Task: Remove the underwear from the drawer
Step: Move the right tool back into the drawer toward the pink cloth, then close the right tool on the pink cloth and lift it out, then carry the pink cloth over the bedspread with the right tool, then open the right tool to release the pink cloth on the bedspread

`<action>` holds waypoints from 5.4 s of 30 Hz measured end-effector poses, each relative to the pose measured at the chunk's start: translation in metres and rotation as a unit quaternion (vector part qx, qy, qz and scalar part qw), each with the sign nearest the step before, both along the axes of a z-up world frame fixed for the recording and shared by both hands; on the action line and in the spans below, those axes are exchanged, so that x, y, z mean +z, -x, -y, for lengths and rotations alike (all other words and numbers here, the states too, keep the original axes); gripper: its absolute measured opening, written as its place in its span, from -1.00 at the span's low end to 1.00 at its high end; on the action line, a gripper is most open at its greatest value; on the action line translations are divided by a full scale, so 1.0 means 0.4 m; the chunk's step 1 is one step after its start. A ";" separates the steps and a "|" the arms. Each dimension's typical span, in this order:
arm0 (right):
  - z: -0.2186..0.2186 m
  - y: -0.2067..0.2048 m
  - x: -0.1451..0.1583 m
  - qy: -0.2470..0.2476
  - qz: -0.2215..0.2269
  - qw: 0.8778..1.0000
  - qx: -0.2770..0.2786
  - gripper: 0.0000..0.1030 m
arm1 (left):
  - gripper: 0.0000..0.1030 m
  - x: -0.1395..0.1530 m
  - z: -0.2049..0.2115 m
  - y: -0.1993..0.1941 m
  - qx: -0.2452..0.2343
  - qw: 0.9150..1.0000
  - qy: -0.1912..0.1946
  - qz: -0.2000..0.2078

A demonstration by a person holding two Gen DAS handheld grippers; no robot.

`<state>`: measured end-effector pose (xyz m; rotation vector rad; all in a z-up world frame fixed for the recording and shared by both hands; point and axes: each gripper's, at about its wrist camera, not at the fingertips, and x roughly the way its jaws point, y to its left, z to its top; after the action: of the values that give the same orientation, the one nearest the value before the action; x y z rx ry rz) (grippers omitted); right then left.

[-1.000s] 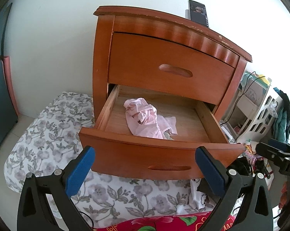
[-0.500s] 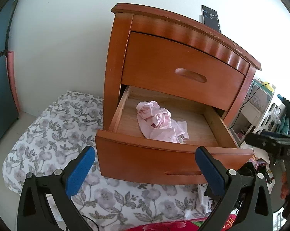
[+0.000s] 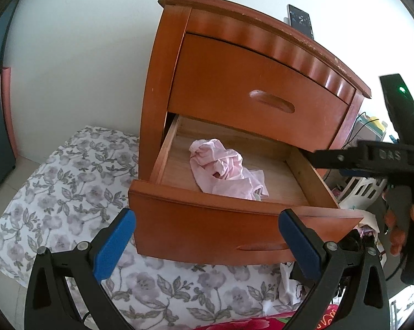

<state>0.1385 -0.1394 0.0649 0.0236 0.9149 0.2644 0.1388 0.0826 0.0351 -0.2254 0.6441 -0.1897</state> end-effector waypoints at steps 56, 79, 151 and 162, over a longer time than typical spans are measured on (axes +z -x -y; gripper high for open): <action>-0.042 -0.029 0.200 -0.066 0.049 0.996 0.031 -0.88 | 1.00 0.005 -0.018 0.015 -0.001 1.000 0.012 -0.011; 0.292 0.249 0.450 -0.072 0.173 0.981 -0.049 -0.88 | 1.00 0.105 0.090 0.087 -0.041 0.999 -0.024 0.008; 0.502 0.197 -0.344 0.023 -0.055 0.981 -0.185 -0.02 | 1.00 0.040 0.232 0.049 -0.049 0.992 -0.100 -0.061; 0.460 0.269 -0.308 0.029 -0.029 0.983 -0.181 0.71 | 1.00 0.041 0.208 0.050 -0.022 0.994 -0.089 -0.062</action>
<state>0.0311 -0.3236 -0.0585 0.1444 0.9583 -0.1024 0.1190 -0.0006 0.0514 -0.0507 0.7862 -0.1606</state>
